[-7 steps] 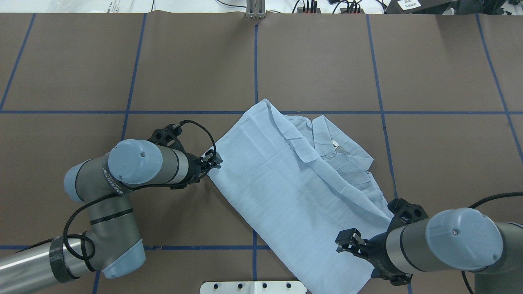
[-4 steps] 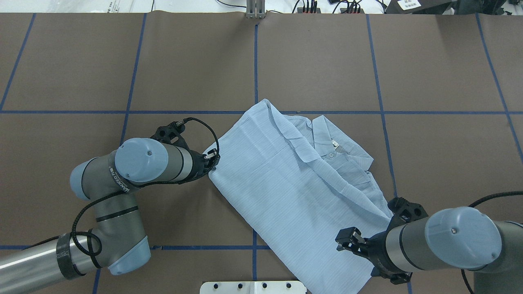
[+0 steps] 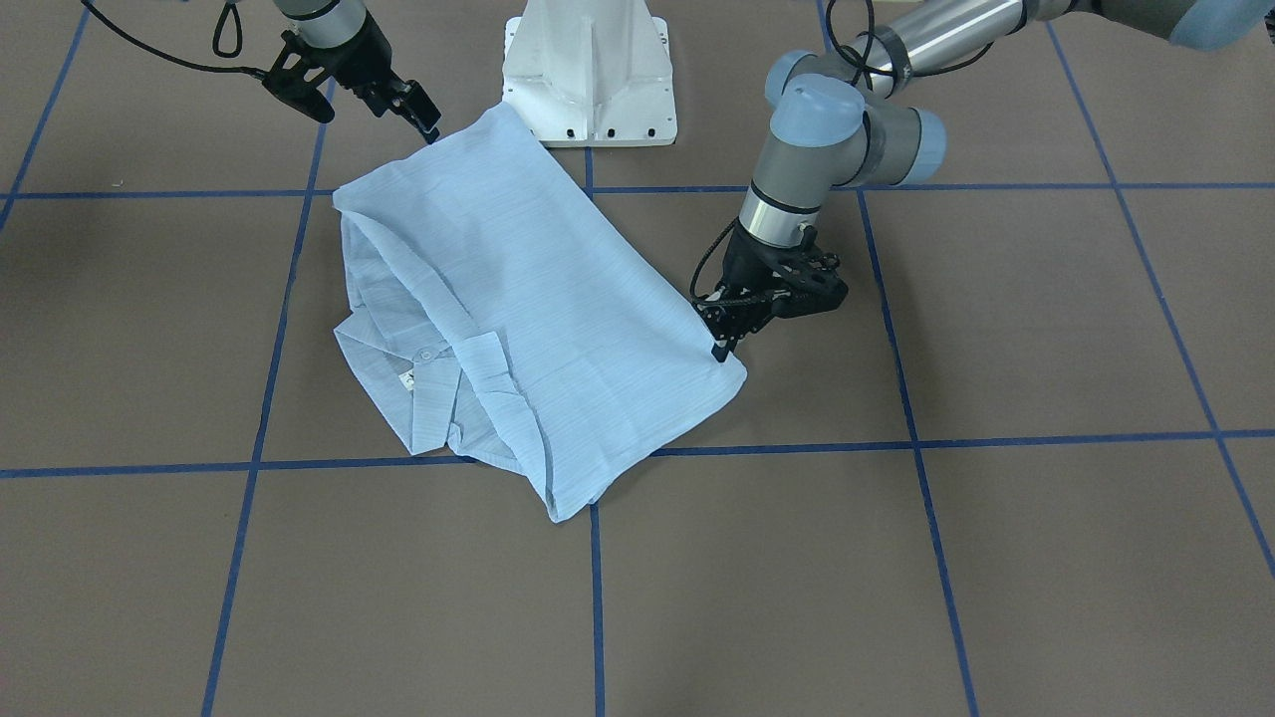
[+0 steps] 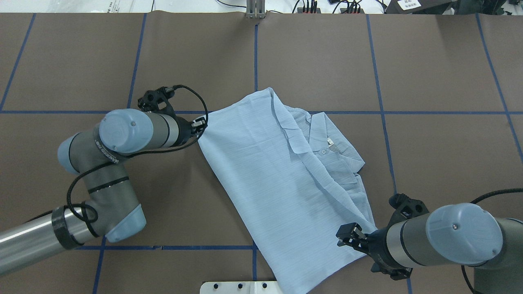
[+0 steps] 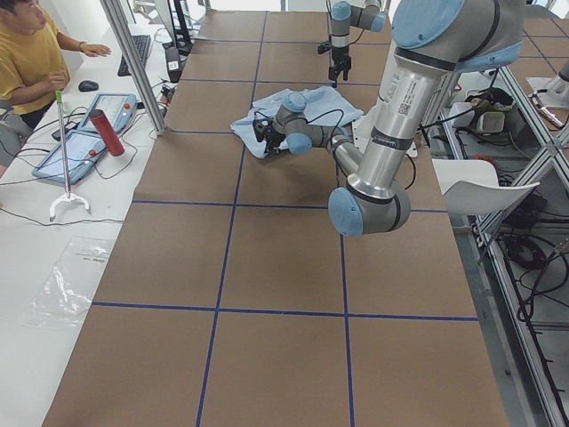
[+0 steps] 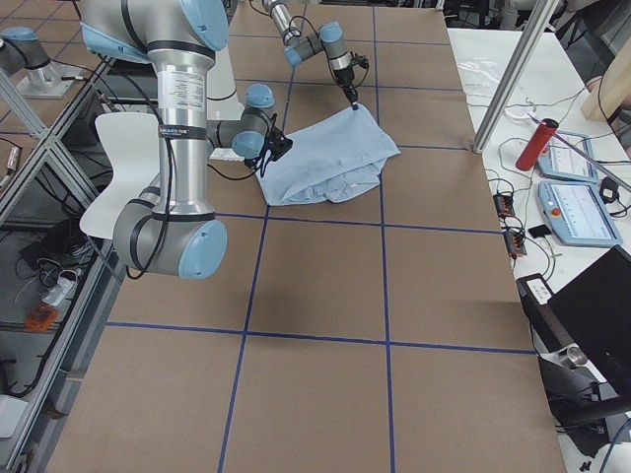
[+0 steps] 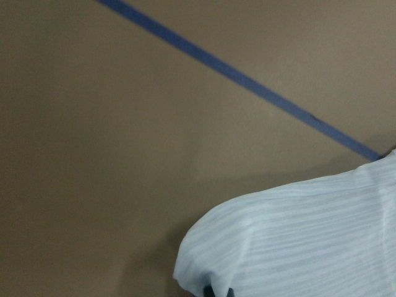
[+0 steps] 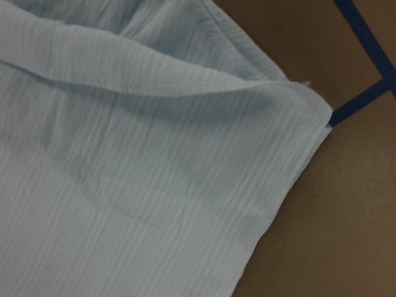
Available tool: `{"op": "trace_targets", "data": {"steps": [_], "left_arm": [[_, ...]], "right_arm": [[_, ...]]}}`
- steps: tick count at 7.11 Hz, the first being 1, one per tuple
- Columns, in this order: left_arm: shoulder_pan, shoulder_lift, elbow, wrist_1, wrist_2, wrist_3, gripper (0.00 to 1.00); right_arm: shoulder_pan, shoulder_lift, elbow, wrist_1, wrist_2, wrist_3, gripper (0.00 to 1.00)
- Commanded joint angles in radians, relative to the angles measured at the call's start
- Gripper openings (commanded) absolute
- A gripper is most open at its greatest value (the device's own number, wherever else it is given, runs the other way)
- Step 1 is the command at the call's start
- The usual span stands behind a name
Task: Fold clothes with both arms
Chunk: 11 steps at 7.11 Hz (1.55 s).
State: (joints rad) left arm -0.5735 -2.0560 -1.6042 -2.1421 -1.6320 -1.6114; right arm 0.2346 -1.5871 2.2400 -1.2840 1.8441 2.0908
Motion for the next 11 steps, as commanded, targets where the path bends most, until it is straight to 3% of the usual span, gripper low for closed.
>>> {"op": "trace_targets", "data": {"steps": [1,2,4,5,6,7,8,10,11], "left_arm": [[-0.083,-0.149,0.341,-0.262,0.004,0.074,0.0],[-0.106,-0.258,0.559,-0.398,0.004,0.09,0.0],[-0.16,-0.381,0.706,-0.417,0.004,0.146,0.0],[-0.166,-0.418,0.748,-0.418,0.004,0.152,0.0],[-0.166,-0.418,0.745,-0.423,0.004,0.186,0.31],[-0.17,-0.409,0.718,-0.456,0.003,0.18,0.45],[-0.172,-0.336,0.613,-0.458,-0.003,0.183,0.46],[-0.187,-0.218,0.473,-0.449,-0.011,0.191,0.45],[-0.216,-0.193,0.449,-0.449,-0.072,0.194,0.45]], "right_arm": [[0.044,0.002,-0.005,0.0,0.0,-0.005,1.0],[0.099,0.057,-0.066,0.002,-0.005,-0.009,1.0],[0.185,0.246,-0.231,0.0,-0.014,-0.011,1.0],[0.198,0.287,-0.264,0.0,-0.031,-0.032,1.0],[0.195,0.305,-0.269,0.0,-0.084,-0.061,1.0],[0.195,0.337,-0.293,-0.003,-0.101,-0.131,1.0],[0.192,0.348,-0.333,-0.006,-0.108,-0.27,1.0],[0.16,0.456,-0.341,-0.308,-0.111,-0.635,1.0],[0.135,0.496,-0.352,-0.383,-0.136,-0.708,1.0]]}}
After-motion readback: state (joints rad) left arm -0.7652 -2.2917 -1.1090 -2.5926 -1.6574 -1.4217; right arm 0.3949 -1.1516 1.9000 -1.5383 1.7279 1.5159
